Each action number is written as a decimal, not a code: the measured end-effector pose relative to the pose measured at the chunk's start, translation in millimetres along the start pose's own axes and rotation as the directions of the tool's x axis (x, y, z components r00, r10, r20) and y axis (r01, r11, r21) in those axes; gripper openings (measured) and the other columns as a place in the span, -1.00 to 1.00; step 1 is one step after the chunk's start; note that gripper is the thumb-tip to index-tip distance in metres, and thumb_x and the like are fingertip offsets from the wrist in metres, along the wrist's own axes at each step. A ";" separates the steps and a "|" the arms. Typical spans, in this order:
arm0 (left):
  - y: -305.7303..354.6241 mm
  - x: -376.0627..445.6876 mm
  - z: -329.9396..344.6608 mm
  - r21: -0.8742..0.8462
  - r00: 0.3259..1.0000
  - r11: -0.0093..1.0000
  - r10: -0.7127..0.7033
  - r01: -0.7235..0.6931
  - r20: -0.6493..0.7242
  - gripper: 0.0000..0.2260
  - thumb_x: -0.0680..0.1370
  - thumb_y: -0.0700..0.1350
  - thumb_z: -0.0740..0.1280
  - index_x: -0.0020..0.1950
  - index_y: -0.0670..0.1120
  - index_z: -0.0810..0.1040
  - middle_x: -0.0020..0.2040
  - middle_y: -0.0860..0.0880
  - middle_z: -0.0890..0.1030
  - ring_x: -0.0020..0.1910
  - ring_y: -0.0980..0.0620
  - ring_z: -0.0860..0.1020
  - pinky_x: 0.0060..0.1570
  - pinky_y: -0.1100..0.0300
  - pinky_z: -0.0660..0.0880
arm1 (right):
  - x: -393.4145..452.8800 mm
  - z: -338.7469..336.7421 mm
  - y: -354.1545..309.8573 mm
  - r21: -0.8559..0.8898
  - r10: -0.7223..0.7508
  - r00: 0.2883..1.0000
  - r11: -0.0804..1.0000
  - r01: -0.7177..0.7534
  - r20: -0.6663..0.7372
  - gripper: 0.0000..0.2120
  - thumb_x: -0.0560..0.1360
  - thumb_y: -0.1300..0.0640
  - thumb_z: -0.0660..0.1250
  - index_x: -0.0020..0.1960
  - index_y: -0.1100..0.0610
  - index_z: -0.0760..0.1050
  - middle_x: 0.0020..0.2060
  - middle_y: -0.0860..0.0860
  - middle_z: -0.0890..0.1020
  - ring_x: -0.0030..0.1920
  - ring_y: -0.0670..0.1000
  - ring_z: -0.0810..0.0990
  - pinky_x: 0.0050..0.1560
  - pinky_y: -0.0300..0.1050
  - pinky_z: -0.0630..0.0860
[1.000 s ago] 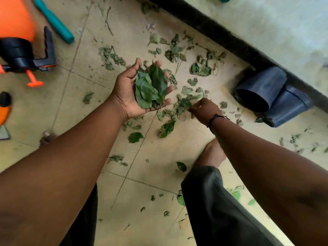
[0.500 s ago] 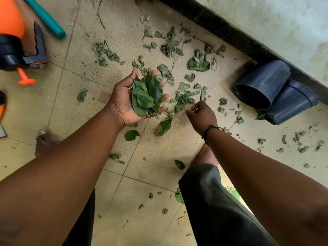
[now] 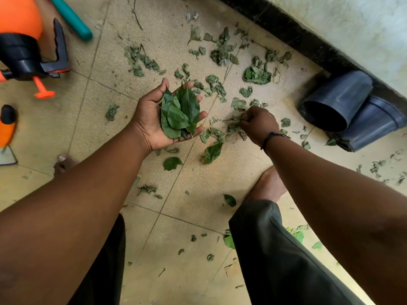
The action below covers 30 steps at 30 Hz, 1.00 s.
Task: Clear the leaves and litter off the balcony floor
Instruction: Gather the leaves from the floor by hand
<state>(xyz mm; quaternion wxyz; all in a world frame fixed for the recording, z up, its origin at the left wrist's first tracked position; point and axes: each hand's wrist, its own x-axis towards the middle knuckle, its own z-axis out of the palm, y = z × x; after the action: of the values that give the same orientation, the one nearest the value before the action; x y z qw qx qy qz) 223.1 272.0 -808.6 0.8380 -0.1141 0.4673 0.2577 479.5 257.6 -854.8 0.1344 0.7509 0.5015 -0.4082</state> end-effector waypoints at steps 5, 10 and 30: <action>0.0 -8.4 -7.8 -0.023 1.000 1.000 -0.001 0.001 0.009 -0.56 0.59 0.30 0.07 0.13 0.09 0.61 0.05 0.01 0.65 0.10 -0.13 0.62 0.05 -0.11 0.57 | -40.0 -16.7 11.8 -0.197 -0.193 0.970 0.967 0.163 -0.146 -0.96 0.53 0.03 0.33 -0.04 -0.05 0.48 -0.13 -0.13 0.61 -0.08 -0.01 0.50 0.14 -0.01 0.32; 0.9 -13.9 -19.2 -0.019 1.000 1.000 -0.008 0.008 0.007 -0.55 0.59 0.30 0.06 0.11 0.09 0.62 0.06 0.01 0.65 0.10 -0.13 0.62 0.03 -0.11 0.58 | -67.8 21.7 -1.1 -0.175 -0.370 0.863 0.878 0.446 0.343 -0.73 0.55 0.02 0.37 0.24 -0.06 0.47 0.00 -0.14 0.65 -0.03 -0.06 0.54 -0.07 -0.15 0.41; 12.6 -41.0 -53.7 -0.028 0.999 0.999 0.030 -0.029 0.030 -0.54 0.60 0.31 0.04 0.12 0.09 0.62 0.05 0.01 0.64 0.10 -0.14 0.61 0.08 -0.10 0.54 | -69.7 18.2 -72.8 0.240 -0.141 0.911 0.970 0.048 0.387 -0.77 0.44 0.15 0.51 -0.05 0.27 0.56 -0.14 0.15 0.67 -0.10 0.03 0.66 -0.09 -0.03 0.62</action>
<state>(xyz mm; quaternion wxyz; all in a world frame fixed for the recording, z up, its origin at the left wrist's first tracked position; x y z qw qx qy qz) 159.8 246.1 -802.4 0.8394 -0.1147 0.4526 0.2783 396.5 235.2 -799.0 0.1283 0.6364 0.4497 -0.6134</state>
